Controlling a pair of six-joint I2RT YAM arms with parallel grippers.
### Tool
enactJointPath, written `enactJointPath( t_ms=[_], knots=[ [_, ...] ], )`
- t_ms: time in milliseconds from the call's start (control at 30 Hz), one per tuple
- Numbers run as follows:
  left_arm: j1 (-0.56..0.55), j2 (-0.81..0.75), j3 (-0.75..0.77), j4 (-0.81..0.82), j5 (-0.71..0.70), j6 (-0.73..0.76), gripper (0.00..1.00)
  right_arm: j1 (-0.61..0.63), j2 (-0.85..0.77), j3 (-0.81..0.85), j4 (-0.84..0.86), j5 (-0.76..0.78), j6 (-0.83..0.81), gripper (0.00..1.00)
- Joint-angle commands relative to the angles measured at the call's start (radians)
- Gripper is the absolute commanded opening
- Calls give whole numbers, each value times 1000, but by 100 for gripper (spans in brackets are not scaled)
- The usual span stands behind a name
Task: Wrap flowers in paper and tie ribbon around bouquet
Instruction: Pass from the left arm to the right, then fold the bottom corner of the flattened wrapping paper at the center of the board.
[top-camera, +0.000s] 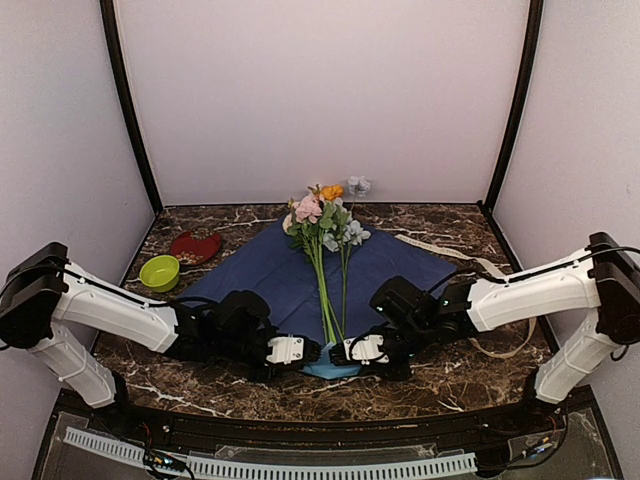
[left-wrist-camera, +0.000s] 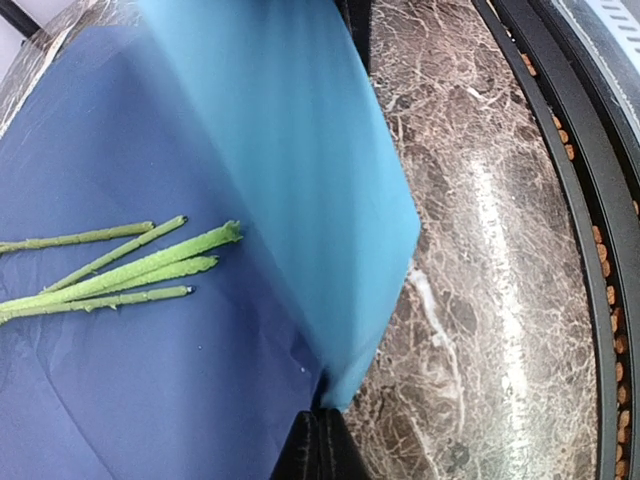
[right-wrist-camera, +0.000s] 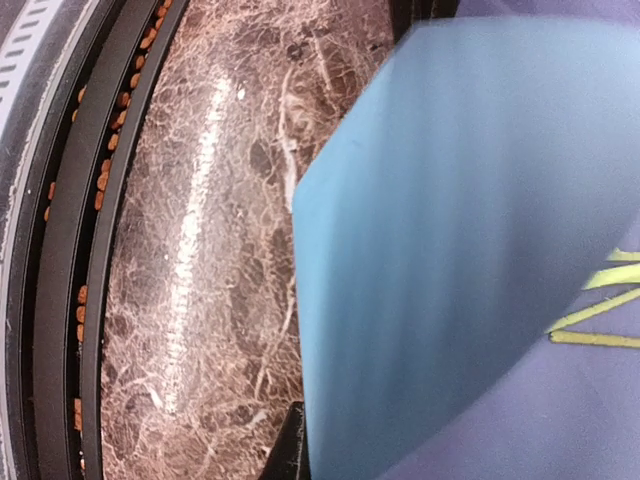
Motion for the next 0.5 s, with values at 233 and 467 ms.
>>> enactJointPath(
  t_ms=[233,467],
  knots=[
    [7,-222,-65,-73,91,-78,78,9,-102,-9,-6,9,13,0],
    [-26,-202,-92,-67,97,-85,80,20,-112,10,-59,24,24,0]
  ],
)
